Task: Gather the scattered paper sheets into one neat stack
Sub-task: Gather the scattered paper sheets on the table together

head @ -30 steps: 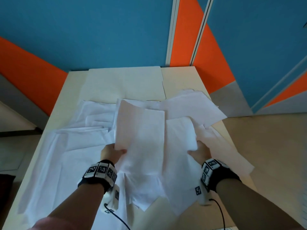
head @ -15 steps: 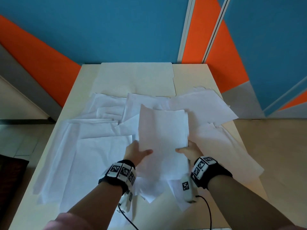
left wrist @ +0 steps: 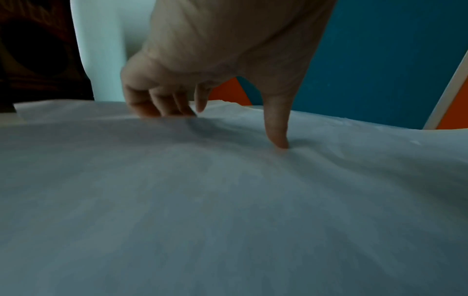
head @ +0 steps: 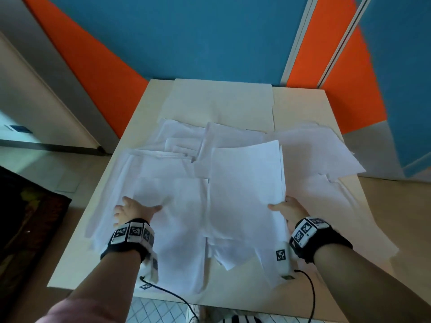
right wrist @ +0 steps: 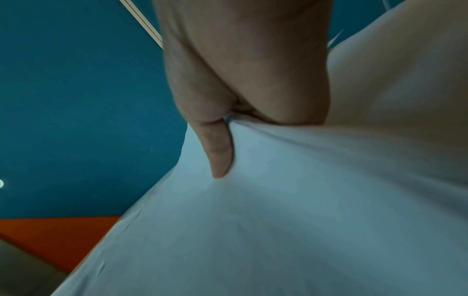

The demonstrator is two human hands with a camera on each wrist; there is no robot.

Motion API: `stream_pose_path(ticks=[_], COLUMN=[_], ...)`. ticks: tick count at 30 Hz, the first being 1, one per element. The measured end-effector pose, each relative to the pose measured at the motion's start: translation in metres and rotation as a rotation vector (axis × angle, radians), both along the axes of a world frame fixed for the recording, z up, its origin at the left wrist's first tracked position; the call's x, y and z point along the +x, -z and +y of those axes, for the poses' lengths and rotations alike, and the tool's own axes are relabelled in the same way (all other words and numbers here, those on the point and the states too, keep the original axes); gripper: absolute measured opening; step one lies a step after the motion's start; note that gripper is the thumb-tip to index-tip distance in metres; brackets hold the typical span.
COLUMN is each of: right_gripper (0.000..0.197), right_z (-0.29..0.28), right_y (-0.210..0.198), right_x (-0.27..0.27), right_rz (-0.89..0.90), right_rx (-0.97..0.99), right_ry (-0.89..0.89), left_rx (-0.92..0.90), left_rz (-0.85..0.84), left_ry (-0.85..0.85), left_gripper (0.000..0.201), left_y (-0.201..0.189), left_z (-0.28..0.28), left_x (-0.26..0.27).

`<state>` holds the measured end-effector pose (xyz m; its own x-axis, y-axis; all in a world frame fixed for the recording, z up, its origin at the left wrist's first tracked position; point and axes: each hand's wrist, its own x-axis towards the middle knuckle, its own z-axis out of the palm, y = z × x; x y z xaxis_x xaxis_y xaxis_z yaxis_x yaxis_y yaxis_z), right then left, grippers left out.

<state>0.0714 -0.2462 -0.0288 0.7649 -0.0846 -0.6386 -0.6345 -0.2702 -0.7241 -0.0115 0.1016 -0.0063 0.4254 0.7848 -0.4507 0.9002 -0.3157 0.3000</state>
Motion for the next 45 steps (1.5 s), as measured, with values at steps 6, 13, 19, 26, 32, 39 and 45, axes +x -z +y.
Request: stream_pose_path(ticks=[6,13,19,26,32,39,45], right_gripper=[0.039,0.041,0.040,0.051,0.095,0.048,0.038], right_z=[-0.004,-0.019,0.005,0.027,0.043,0.050,0.032], right_y=[-0.001,-0.017,-0.035,-0.051,-0.050,-0.029,-0.025], right_x=[0.003,-0.002,-0.017,-0.022,-0.021,-0.016,-0.007], right_rz=[0.010,0.018,0.031,0.081,0.005,-0.027,-0.079], right_rx=[-0.038,-0.002,0.156,0.226,0.221,0.100,0.050], right_ry=[-0.040,-0.092,-0.199,-0.225,-0.294,-0.351,-0.157], left_rx=[-0.116,-0.440,-0.574,-0.642,-0.579,-0.643,-0.388], left_rz=[-0.227,-0.531,-0.606,-0.524,-0.537,-0.588,-0.554], left_ry=[0.195,0.042,0.003,0.038,-0.018,-0.073,-0.037], left_gripper=[0.030,0.025,0.041,0.033,0.025,0.024,0.024], left_y=[0.003,-0.008,-0.018,0.002,0.005,0.005,0.001], left_z=[0.023,0.057,0.018,-0.036,-0.056,-0.067,-0.025], left_x=[0.001,-0.003,0.012,0.030,0.043,0.049,0.039])
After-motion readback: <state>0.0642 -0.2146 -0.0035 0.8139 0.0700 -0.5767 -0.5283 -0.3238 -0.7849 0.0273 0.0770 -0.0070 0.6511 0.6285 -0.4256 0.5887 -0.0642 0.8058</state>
